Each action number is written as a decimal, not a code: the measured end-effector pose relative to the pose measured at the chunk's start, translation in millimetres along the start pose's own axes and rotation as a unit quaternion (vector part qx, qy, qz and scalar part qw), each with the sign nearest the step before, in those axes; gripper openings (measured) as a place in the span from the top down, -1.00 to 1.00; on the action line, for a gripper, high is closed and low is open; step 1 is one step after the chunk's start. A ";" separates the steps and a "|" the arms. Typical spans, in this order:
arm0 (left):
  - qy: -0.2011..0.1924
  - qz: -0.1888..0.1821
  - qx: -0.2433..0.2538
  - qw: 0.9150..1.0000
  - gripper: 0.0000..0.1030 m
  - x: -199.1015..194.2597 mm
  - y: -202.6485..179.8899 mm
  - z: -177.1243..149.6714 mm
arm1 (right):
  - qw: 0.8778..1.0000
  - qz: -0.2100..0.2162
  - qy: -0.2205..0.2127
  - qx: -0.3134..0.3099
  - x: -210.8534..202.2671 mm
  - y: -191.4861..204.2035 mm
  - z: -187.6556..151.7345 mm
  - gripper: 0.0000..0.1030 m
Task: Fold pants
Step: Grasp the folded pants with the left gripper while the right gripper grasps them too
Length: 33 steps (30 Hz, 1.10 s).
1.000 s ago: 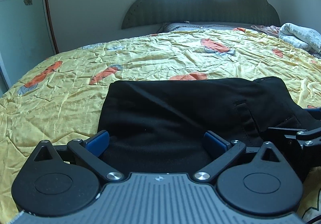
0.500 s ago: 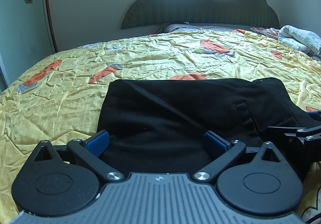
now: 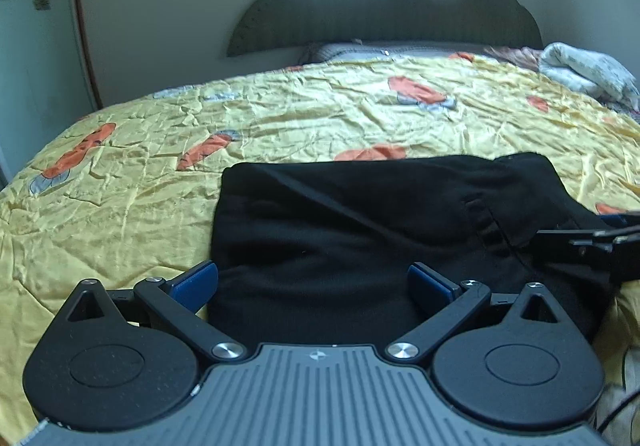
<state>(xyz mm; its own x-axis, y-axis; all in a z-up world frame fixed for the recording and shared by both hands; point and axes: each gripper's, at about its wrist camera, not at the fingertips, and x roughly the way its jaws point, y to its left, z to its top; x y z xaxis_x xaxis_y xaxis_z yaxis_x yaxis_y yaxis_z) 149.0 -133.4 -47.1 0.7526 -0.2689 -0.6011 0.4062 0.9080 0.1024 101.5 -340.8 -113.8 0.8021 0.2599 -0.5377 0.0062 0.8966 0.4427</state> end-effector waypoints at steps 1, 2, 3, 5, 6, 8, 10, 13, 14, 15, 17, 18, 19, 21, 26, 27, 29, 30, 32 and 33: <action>0.009 -0.010 -0.002 1.000 -0.96 -1.0 6.9 1.5 | 1.000 0.006 0.007 -0.005 -0.2 -1.9 1.9 -1.00; 0.017 -0.025 -0.009 1.000 -0.95 -2.7 15.3 2.6 | 1.000 0.013 0.013 -0.007 -0.8 -4.1 3.9 -1.00; 0.024 -0.043 -0.022 0.999 -0.93 -4.0 25.6 3.7 | 1.000 0.022 0.020 -0.003 -1.3 -7.6 6.3 -1.00; 0.042 -0.082 -0.061 0.994 -0.90 -3.2 48.5 6.1 | 0.998 0.046 0.031 0.014 -2.9 -17.0 11.7 -1.00; 0.056 -0.107 -0.083 0.989 -0.89 -0.7 59.8 7.3 | 0.997 0.059 0.037 0.024 -3.4 -22.6 14.7 -1.00; 0.088 -0.168 -0.130 0.973 -0.88 7.8 81.7 7.9 | 0.994 0.086 0.051 0.033 -4.1 -32.1 19.7 -1.00; 0.119 -0.228 -0.179 0.950 -0.87 19.5 99.7 4.9 | 0.992 0.107 0.065 0.032 -4.0 -39.8 23.9 -0.99; 0.130 -0.279 -0.229 0.924 -0.88 30.6 117.9 -0.1 | 0.985 0.148 0.086 0.028 -2.8 -46.5 28.7 -1.00; 0.133 -0.295 -0.242 0.915 -0.89 34.4 122.4 -1.3 | 0.982 0.161 0.092 0.033 -1.1 -49.5 30.4 -1.00; 0.134 -0.306 -0.253 0.908 -0.90 37.6 126.8 -2.1 | 0.979 0.178 0.097 0.039 1.3 -52.6 32.1 -1.00; 0.137 -0.325 -0.281 0.893 -0.89 43.6 134.4 -4.5 | 0.969 0.216 0.105 0.056 7.7 -59.3 36.6 -1.00; 0.138 -0.333 -0.294 0.885 -0.89 45.9 137.1 -5.7 | 0.963 0.238 0.110 0.068 12.1 -62.1 38.6 -1.00; 0.138 -0.338 -0.307 0.879 -0.89 48.5 138.7 -6.6 | 0.957 0.258 0.111 0.078 15.9 -64.3 40.0 -1.00; 0.136 -0.341 -0.318 0.874 -0.88 50.9 137.1 -5.4 | 0.953 0.268 0.114 0.085 24.9 -62.8 43.2 -1.00; 0.125 -0.307 -0.286 0.899 -0.18 46.2 119.8 1.3 | 0.967 0.223 0.107 0.059 31.2 -42.8 46.0 -0.76; 0.127 -0.293 -0.277 0.906 -0.01 45.3 116.0 2.4 | 0.974 0.196 0.104 0.053 27.9 -40.9 45.6 -0.26; 0.128 -0.263 -0.259 0.920 0.38 42.2 110.6 2.0 | 0.981 0.157 0.103 0.053 21.7 -43.8 43.9 0.22; 0.125 -0.255 -0.255 0.924 0.43 39.7 108.9 2.0 | 0.981 0.155 0.099 0.058 18.3 -44.3 41.2 0.25; 0.115 -0.239 -0.240 0.934 0.53 32.4 104.7 2.8 | 0.986 0.132 0.092 0.041 12.8 -34.1 37.8 0.28; 0.107 -0.227 -0.225 0.941 0.54 27.0 100.2 4.1 | 0.989 0.116 0.087 0.024 10.3 -25.3 37.7 0.31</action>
<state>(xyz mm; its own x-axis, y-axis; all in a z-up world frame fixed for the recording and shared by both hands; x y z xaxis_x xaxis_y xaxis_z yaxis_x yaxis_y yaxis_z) 212.2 -51.1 -49.8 0.4134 -0.6356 -0.6520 0.3637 0.7717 -0.5218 132.2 -374.3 -103.5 0.6701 0.5187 -0.5309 -0.1345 0.7883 0.6005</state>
